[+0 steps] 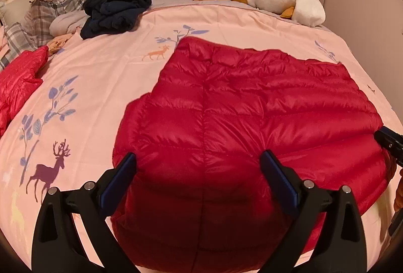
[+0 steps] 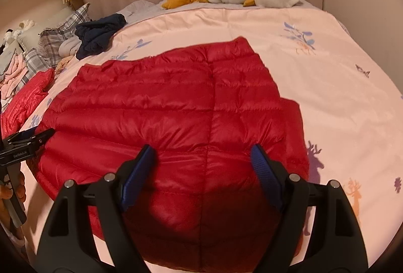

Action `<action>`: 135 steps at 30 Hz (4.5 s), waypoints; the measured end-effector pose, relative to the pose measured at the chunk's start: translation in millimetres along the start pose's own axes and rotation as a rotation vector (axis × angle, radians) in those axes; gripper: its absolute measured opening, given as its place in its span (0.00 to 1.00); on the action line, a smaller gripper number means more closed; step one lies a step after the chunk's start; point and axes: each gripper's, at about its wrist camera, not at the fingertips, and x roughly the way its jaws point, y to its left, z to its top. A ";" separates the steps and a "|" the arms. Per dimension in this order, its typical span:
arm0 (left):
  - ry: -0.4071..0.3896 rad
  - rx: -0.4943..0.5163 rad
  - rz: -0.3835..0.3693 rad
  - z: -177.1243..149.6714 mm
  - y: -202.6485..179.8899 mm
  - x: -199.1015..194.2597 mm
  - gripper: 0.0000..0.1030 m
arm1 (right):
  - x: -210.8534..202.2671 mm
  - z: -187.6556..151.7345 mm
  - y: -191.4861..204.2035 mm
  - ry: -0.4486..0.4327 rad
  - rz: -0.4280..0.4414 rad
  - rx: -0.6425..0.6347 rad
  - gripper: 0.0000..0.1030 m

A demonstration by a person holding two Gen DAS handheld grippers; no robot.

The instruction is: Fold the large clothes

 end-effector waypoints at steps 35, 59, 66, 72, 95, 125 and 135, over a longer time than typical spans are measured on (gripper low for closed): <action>0.048 -0.065 -0.035 -19.4 20.8 -15.4 0.96 | -31.9 -16.7 -20.0 -0.007 0.054 0.109 0.78; 0.037 -0.167 -0.564 -31.3 69.3 -29.7 0.96 | -63.4 -46.1 -67.1 -0.009 0.362 0.289 0.63; 0.080 -0.212 -0.624 -21.2 67.8 -10.7 0.96 | -48.7 -35.2 -96.4 -0.048 0.353 0.412 0.60; 0.100 -0.255 -0.663 -9.2 67.7 5.3 0.96 | -26.2 -24.6 -114.4 -0.043 0.404 0.483 0.60; 0.207 -0.296 -0.850 -35.0 77.7 5.7 0.90 | -29.7 -50.6 -106.0 0.062 0.509 0.378 0.45; 0.205 -0.364 -0.584 -44.6 82.1 -10.0 0.29 | -23.4 -29.7 -84.7 0.042 0.333 0.343 0.21; 0.072 -0.188 -0.280 -25.3 82.7 -58.4 0.61 | -65.3 -4.6 -68.3 -0.130 0.141 0.231 0.38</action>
